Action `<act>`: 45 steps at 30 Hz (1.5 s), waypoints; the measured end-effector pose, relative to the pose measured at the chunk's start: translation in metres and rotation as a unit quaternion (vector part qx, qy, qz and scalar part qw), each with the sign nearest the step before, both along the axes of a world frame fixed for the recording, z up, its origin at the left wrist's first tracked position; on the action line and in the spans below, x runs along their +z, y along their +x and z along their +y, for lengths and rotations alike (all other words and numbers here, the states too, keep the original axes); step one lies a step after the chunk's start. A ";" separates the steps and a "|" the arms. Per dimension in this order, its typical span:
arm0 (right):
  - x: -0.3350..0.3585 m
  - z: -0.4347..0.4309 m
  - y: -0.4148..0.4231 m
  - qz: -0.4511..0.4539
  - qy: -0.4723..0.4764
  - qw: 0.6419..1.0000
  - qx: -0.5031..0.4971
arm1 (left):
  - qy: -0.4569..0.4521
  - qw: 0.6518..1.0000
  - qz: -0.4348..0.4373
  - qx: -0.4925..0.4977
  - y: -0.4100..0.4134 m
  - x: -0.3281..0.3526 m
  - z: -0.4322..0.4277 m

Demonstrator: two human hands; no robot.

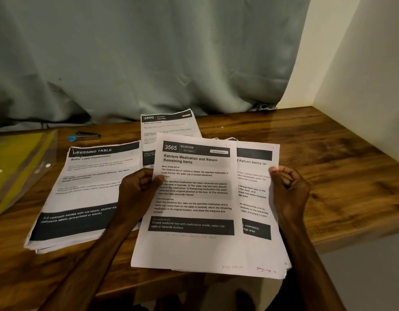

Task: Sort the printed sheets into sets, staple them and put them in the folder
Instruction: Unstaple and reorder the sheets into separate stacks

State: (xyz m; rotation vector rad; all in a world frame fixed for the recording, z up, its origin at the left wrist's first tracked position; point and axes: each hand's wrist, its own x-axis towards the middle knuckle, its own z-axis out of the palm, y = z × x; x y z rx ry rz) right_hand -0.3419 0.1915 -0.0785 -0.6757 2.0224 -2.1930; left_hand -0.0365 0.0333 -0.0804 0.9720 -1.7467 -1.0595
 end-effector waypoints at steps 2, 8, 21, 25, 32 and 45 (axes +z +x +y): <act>0.000 0.000 0.000 -0.012 -0.004 1.000 0.006 | 0.002 1.000 0.000 -0.002 0.000 0.000 0.000; 0.000 0.003 0.001 -0.028 -0.009 1.000 0.005 | 0.009 1.000 -0.004 0.009 -0.002 0.000 0.000; 0.025 0.023 0.014 0.145 0.135 0.975 0.101 | -0.044 0.998 -0.023 0.045 -0.002 0.004 0.003; 0.045 0.031 -0.009 0.126 0.045 0.990 0.046 | -0.086 0.995 -0.002 0.056 0.001 0.008 0.006; 0.070 0.045 -0.050 0.046 -0.053 0.997 -0.036 | -0.139 0.986 -0.090 0.028 0.007 0.007 0.005; 0.043 0.004 -0.049 -0.091 -0.066 0.990 -0.083 | -0.163 0.978 -0.074 0.110 0.013 0.009 0.005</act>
